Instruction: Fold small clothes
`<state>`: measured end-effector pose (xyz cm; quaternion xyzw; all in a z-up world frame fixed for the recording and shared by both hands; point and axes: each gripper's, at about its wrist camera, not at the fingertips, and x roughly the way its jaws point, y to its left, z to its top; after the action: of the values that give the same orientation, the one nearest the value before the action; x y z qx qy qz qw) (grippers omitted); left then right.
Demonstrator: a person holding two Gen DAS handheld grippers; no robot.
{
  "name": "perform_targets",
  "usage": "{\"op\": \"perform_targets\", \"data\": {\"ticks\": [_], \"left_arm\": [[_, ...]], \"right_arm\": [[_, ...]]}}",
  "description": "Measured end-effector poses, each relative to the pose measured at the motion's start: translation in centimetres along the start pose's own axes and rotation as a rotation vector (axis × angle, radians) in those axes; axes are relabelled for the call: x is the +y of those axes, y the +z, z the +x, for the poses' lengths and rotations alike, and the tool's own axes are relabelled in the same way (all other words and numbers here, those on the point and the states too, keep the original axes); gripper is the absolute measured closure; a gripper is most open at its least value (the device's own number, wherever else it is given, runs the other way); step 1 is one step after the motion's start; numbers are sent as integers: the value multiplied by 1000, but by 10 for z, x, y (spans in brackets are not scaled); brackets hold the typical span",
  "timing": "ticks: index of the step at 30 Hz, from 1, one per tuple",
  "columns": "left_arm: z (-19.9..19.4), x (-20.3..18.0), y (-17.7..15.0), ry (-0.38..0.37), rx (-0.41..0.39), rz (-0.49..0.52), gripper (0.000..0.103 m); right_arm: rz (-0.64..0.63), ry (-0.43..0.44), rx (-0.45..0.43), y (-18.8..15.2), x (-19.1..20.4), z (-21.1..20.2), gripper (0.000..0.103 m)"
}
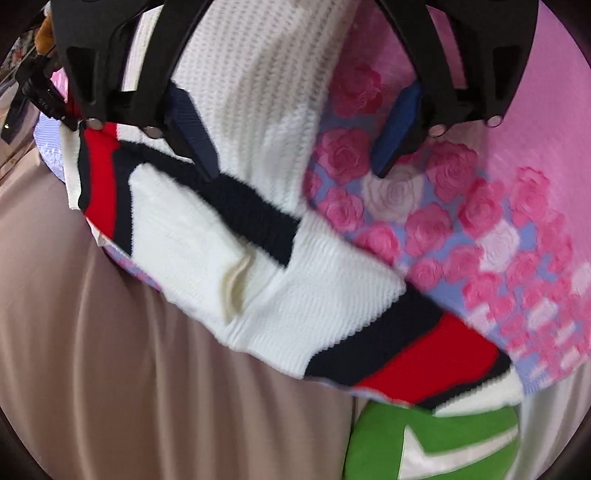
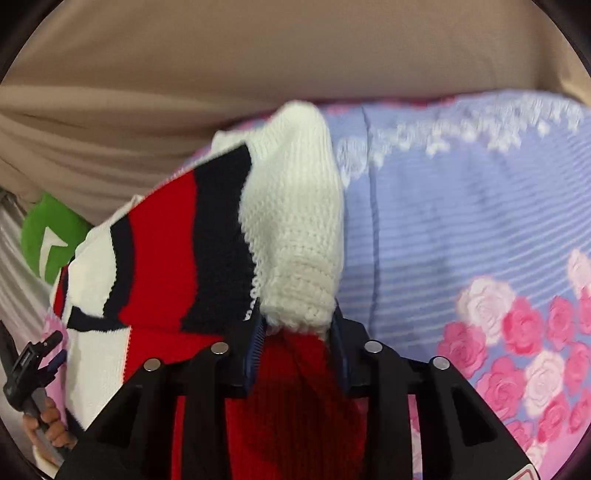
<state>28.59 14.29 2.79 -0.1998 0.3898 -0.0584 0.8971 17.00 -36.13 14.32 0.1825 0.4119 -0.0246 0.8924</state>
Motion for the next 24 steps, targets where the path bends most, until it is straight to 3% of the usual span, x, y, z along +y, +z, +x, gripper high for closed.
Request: {"op": "perform_targets", "data": {"ticks": [2, 4, 6, 9, 14, 17, 18, 19, 20, 21, 24], "left_arm": [[-10, 10, 3, 16, -39, -11, 24], [-23, 34, 18, 13, -87, -70, 22], [-31, 65, 43, 57, -144, -144, 15], [-26, 118, 88, 166, -179, -240, 15], [1, 202, 140, 274, -164, -406, 16], [7, 217, 159, 291, -196, -410, 16], [12, 217, 165, 284, -192, -397, 27], [16, 217, 169, 267, -189, -389, 55], [19, 217, 174, 251, -180, -387, 69], [22, 213, 177, 255, -174, -382, 91], [5, 174, 181, 252, -244, -306, 95]], "right_arm": [[11, -55, -16, -6, -9, 1, 80], [67, -15, -29, -9, -18, -4, 73], [55, -4, -89, -15, -15, -16, 54], [5, 19, -137, -21, -4, -26, 37], [-14, 3, -143, -21, 2, -25, 35], [14, 16, -129, -17, -4, -23, 34], [26, 19, -123, -16, -6, -22, 34], [37, 22, -120, -16, -8, -21, 34], [45, 23, -120, -16, -9, -22, 34], [48, 22, -122, -16, -10, -22, 34], [42, 14, -133, -17, -8, -23, 34]]}}
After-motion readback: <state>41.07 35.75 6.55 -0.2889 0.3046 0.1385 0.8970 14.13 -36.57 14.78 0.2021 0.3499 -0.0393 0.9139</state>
